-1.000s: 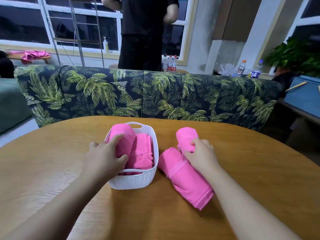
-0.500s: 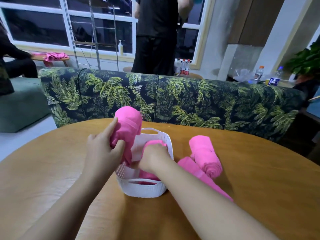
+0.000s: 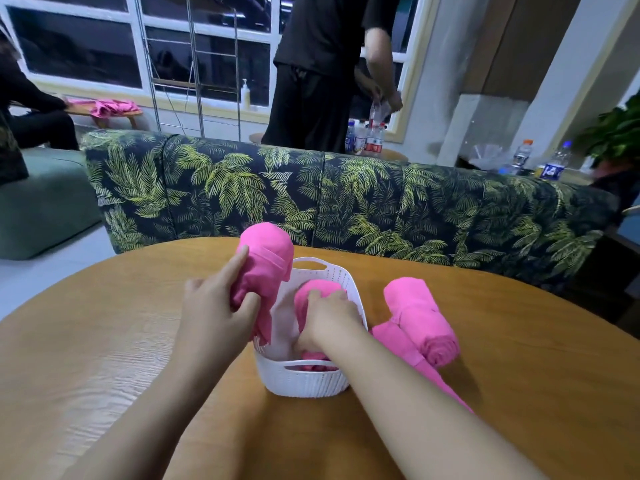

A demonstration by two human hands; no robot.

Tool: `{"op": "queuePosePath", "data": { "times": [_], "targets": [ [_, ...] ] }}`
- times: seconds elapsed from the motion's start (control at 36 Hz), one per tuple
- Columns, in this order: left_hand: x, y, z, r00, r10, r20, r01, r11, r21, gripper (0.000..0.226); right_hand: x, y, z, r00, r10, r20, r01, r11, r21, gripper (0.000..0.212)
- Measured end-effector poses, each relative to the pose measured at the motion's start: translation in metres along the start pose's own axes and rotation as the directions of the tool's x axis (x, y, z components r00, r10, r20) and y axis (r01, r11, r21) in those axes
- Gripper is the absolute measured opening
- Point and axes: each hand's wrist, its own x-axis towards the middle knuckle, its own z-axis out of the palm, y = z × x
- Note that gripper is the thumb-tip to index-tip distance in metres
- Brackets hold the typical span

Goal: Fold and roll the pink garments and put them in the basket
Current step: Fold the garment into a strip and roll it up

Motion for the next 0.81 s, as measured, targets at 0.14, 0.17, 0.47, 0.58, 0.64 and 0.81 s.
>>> {"op": "queuePosePath", "data": {
  "times": [0.14,0.17,0.47,0.58,0.64,0.81],
  "targets": [
    [0.000,0.006,-0.002,0.999,0.032,0.016,-0.032,0.999,0.009,0.066,-0.001,0.018,-0.010,0.988,-0.141,0.059,0.132,0.982,0.135,0.077],
    [0.000,0.006,-0.002,0.999,0.032,0.012,-0.032,0.999,0.000,0.064,0.000,0.021,-0.011,0.981,-0.176,0.083,0.163,0.976,0.142,0.074],
    [0.009,0.014,0.013,0.998,0.057,0.010,-0.058,0.996,0.073,0.050,0.000,0.013,0.015,0.990,-0.138,-0.023,0.140,0.983,0.122,0.066],
    [0.009,0.018,0.019,0.998,0.057,0.024,-0.059,0.996,0.071,0.049,-0.001,0.023,0.001,0.992,-0.108,-0.060,0.123,0.926,0.357,0.047],
    [0.009,0.018,0.025,0.998,0.035,0.045,-0.041,0.992,0.116,0.055,-0.002,0.031,-0.008,0.988,-0.067,-0.139,0.126,0.870,0.477,0.034],
    [-0.004,0.028,0.047,0.987,0.014,0.160,-0.056,0.964,0.261,0.053,-0.010,0.051,-0.025,0.965,0.033,-0.261,0.169,0.681,0.713,0.031]
  ]
}}
